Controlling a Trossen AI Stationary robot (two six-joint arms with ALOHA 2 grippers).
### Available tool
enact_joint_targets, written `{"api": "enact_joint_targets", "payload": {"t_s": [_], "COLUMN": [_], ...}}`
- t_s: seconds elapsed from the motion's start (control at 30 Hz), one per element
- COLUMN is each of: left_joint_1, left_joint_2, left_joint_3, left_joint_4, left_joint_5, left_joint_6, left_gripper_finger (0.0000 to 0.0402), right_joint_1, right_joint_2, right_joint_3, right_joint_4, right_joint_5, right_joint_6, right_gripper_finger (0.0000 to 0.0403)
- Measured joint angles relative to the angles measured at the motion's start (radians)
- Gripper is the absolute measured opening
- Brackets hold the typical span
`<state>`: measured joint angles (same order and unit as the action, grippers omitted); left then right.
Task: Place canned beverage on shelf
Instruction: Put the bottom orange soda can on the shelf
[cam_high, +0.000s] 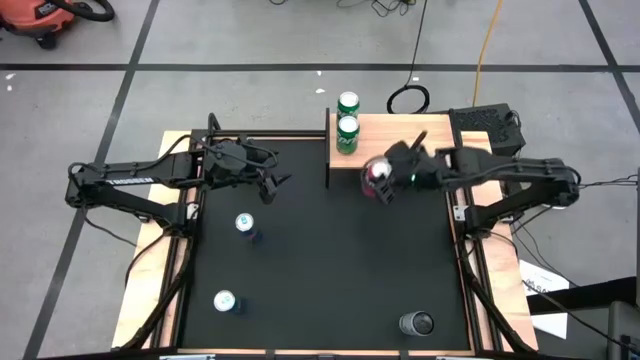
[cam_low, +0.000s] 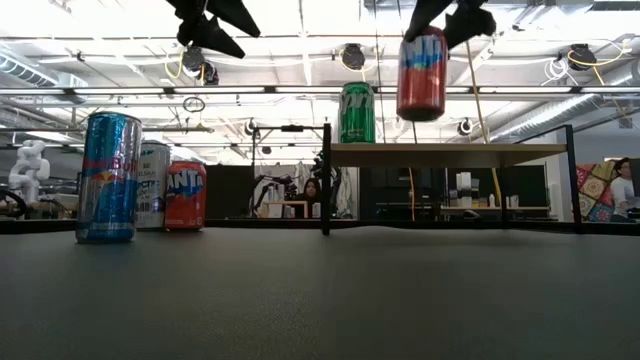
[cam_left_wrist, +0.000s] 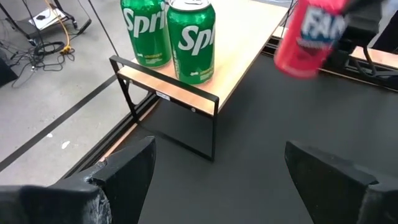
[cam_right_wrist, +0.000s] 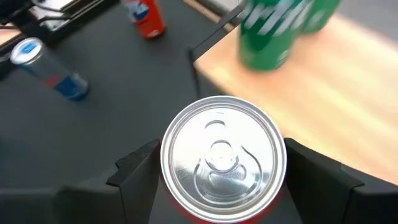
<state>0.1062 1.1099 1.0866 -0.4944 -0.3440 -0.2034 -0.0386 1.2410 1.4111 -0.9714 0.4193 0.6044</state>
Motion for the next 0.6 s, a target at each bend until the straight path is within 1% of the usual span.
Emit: {"api": "enact_joint_targets", "payload": {"t_s": [0.17, 0.27, 0.43, 0.6], "left_joint_1": [0.038, 0.073, 0.127, 0.149], "left_joint_2": [0.000, 0.001, 0.001, 0.001], "left_joint_3": [0.000, 0.000, 0.000, 0.000], "left_joint_4": [0.020, 0.020, 0.025, 0.024], "left_joint_5": [-0.012, -0.028, -0.035, -0.036], "left_joint_6": [-0.009, -0.067, -0.081, -0.120], "left_gripper_finger": [0.0349, 0.0349, 0.0349, 0.0349], "right_joint_1": [-0.131, -0.239, -0.401, -0.540], "right_joint_2": [-0.002, 0.002, 0.024, 0.048], "right_joint_3": [0.062, 0.062, 0.062, 0.062], "right_joint_4": [-0.009, -0.024, -0.015, 0.033], "right_joint_5": [-0.006, -0.079, -0.183, -0.290], "right_joint_6": [-0.171, -0.271, -0.425, -0.551], "right_gripper_finger": [0.0280, 0.0280, 0.0280, 0.0280]}}
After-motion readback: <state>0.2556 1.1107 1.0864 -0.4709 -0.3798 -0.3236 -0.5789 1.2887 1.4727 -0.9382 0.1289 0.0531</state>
